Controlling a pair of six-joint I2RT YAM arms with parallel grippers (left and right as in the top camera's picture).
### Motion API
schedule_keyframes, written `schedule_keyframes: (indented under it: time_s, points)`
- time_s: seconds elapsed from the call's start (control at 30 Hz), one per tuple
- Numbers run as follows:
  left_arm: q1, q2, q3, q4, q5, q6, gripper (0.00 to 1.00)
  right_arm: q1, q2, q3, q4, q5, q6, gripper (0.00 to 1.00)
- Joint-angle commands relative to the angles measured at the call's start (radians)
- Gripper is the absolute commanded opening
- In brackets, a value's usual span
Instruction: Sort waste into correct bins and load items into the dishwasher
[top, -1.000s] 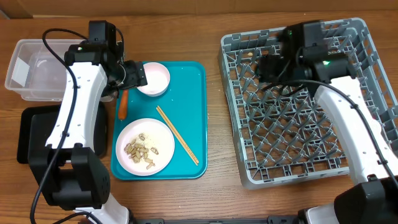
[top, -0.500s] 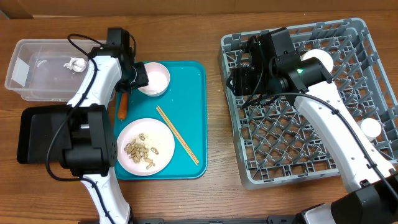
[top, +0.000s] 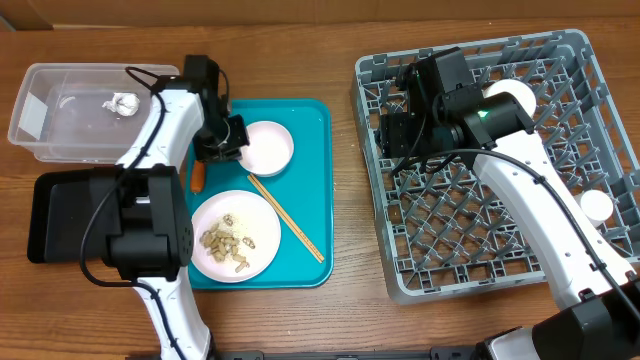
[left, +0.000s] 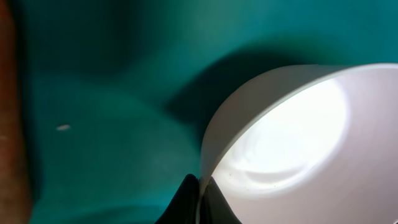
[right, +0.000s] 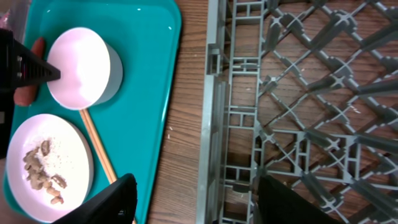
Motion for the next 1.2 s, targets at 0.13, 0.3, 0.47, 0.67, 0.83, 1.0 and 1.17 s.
schedule_keyframes:
  time_s: [0.13, 0.3, 0.47, 0.67, 0.83, 1.0, 1.17]
  points:
    - [-0.079, -0.084, 0.029, -0.008, 0.027, 0.020, 0.04, 0.000, 0.001, 0.011, -0.016, 0.024, -0.004, 0.65]
    - [-0.144, -0.217, 0.030, -0.007, 0.052, 0.019, 0.04, 0.006, 0.001, 0.011, -0.012, -0.020, 0.002, 0.60]
    - [-0.244, -0.284, 0.030, -0.002, 0.053, -0.011, 0.04, 0.008, 0.001, 0.011, -0.006, -0.101, 0.008, 0.59]
    - [-0.358, -0.285, 0.031, 0.016, 0.053, -0.034, 0.04, 0.008, 0.001, 0.011, -0.010, -0.114, 0.031, 0.55]
    - [-0.392, -0.285, 0.032, 0.048, 0.053, -0.058, 0.04, 0.008, 0.001, 0.010, -0.028, -0.113, 0.031, 0.53]
    - [-0.392, -0.287, 0.054, 0.040, 0.101, -0.066, 0.04, 0.007, 0.001, -0.023, -0.026, -0.097, 0.035, 0.36]
    - [-0.392, -0.312, 0.079, 0.017, 0.123, -0.066, 0.04, 0.008, 0.001, -0.028, -0.026, -0.065, 0.036, 0.24]
